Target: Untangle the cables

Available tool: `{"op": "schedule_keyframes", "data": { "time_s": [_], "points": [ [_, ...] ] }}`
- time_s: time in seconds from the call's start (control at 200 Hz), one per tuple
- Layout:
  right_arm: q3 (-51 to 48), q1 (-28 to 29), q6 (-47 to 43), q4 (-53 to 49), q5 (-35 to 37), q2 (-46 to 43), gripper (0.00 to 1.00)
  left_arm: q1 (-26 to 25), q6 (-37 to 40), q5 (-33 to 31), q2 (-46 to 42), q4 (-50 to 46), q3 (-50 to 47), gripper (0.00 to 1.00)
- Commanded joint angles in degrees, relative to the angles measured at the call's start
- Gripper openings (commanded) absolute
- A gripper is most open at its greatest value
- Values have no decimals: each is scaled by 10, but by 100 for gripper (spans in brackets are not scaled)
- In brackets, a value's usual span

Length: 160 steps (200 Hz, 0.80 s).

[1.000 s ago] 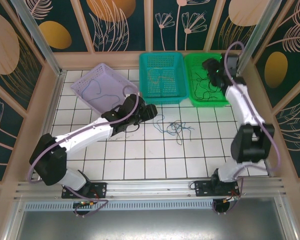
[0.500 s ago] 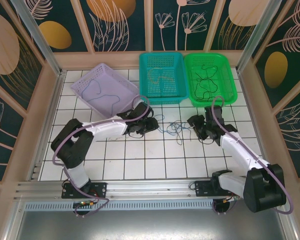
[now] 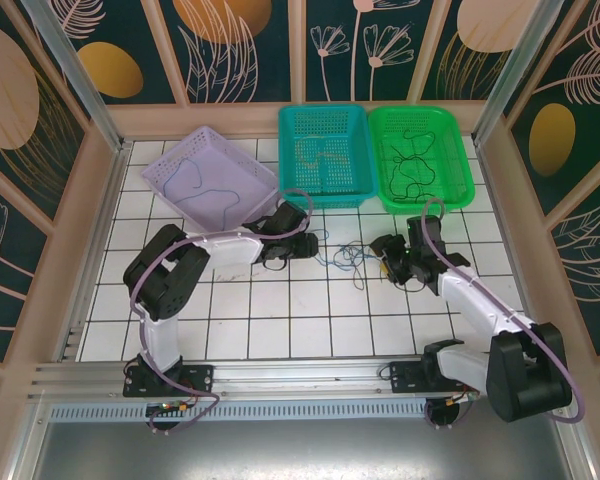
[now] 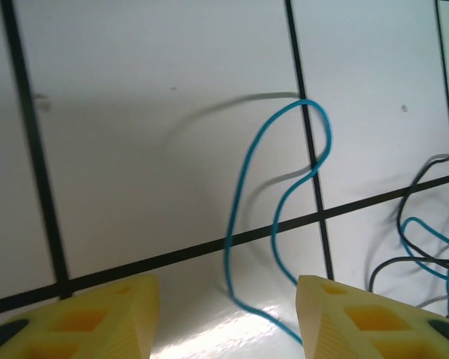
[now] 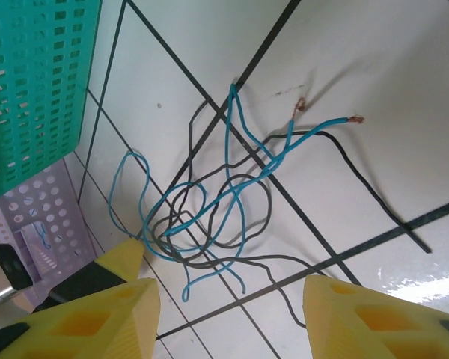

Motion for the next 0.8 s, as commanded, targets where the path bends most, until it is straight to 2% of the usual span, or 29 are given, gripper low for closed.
{"op": "schedule_keyframes", "data": {
  "time_s": [0.0, 0.185, 0.38, 0.631, 0.796],
  "points": [
    [-12, 2, 23, 34, -19, 13, 54, 0, 32, 17, 16, 37, 15, 48],
    [-3, 4, 44, 53, -26, 36, 54, -1, 26, 11, 22, 46, 10, 33],
    [-5, 9, 68, 79, -26, 53, 57, -1, 13, 22, -17, 84, -29, 0],
    [-7, 40, 136, 130, -18, 88, 64, -5, -6, 39, -117, 96, -77, 0],
    [8, 68, 172, 158, -9, 140, 65, -10, -1, 55, -170, 47, -71, 0]
  ]
}}
